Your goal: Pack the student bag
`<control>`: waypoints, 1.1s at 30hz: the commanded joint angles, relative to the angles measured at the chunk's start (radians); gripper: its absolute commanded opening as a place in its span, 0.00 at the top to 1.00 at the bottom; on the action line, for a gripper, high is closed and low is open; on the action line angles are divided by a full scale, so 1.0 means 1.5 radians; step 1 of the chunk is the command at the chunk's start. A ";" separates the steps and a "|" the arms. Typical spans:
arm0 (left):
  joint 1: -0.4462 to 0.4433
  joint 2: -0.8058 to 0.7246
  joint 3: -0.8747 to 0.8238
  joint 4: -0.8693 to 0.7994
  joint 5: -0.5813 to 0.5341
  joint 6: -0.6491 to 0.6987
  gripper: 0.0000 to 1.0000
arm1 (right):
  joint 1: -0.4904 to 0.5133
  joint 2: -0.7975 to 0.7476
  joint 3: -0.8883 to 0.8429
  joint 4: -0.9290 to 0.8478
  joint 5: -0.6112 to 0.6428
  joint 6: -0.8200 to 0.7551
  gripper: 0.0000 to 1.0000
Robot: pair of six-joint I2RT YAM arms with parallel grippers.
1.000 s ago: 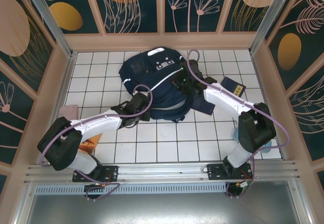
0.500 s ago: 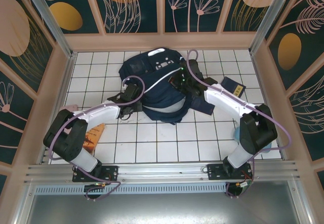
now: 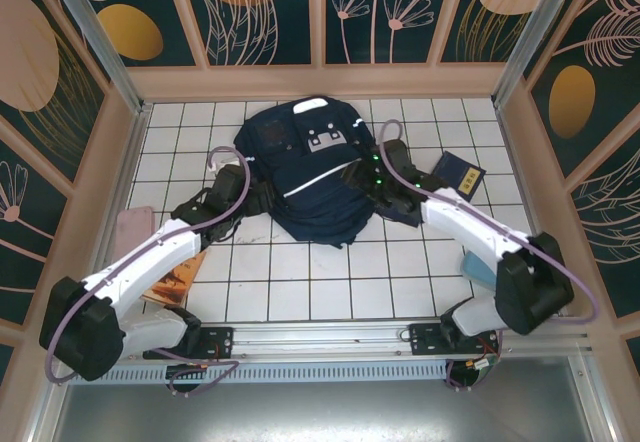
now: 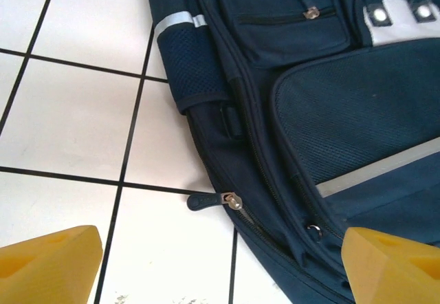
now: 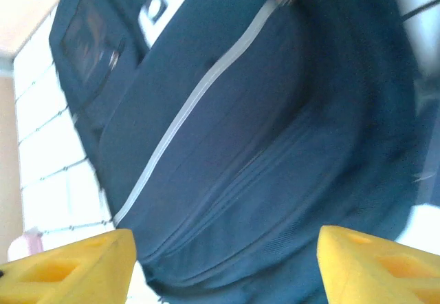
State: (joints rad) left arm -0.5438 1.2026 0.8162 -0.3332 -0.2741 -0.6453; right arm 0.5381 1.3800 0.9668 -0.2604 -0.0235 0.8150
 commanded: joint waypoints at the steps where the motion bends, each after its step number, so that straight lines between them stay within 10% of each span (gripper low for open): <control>1: 0.004 0.001 0.000 0.004 0.026 -0.015 0.09 | -0.073 -0.041 -0.043 -0.046 0.088 -0.056 0.25; 10: 0.004 0.069 0.058 0.098 0.159 -0.017 0.10 | -0.154 0.157 0.053 -0.028 0.007 -0.134 0.29; 23: 0.004 0.107 0.075 0.147 0.220 -0.036 0.13 | -0.016 0.287 0.110 0.072 -0.217 -0.165 0.50; 33: 0.004 0.086 0.061 0.130 0.192 -0.036 0.12 | -0.063 0.157 0.045 0.010 -0.041 -0.149 0.31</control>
State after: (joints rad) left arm -0.5430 1.3514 0.9089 -0.1337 0.0368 -0.6865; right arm 0.5114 1.7309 1.0824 -0.2188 -0.2028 0.5789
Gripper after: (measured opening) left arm 0.877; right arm 0.674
